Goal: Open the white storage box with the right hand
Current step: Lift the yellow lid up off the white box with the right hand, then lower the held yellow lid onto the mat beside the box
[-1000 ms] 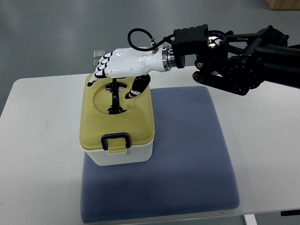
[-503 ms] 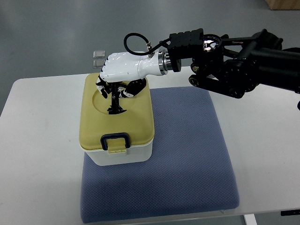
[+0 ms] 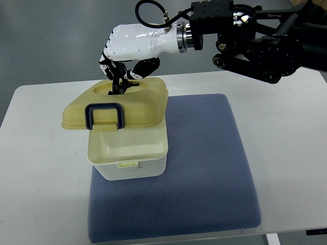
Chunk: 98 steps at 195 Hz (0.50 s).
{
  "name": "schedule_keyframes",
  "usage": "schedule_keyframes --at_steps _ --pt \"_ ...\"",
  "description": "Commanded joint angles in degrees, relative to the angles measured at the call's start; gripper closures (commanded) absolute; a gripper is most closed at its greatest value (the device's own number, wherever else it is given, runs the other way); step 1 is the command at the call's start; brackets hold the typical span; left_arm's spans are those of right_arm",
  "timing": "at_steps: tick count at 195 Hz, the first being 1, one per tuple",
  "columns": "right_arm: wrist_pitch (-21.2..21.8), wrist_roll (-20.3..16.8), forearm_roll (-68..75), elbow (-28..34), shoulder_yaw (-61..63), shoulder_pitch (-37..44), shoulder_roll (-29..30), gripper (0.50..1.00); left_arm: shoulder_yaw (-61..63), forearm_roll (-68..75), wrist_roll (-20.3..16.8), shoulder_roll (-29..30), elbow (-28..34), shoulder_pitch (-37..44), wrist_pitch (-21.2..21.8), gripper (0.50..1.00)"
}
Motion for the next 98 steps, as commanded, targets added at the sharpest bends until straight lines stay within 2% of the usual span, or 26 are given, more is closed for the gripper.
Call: schedule_keyframes --at_steps 1,63,98 --pt "-0.01 0.31 0.01 1.33 0.43 0.73 -3.95 1.0 0.0 0.0 0.0 0.0 0.0 0.0 0.0 0.5" --pt "-0.01 0.31 0.01 2.91 0.25 0.73 -17.76 1.0 0.0 0.09 0.0 0.0 -0.09 0.0 0.0 0.5" --pt "-1.15 0.31 -0.25 2.91 -1.24 -3.13 -24.79 1.0 0.0 0.0 0.0 0.0 -0.88 0.0 0.0 0.5"
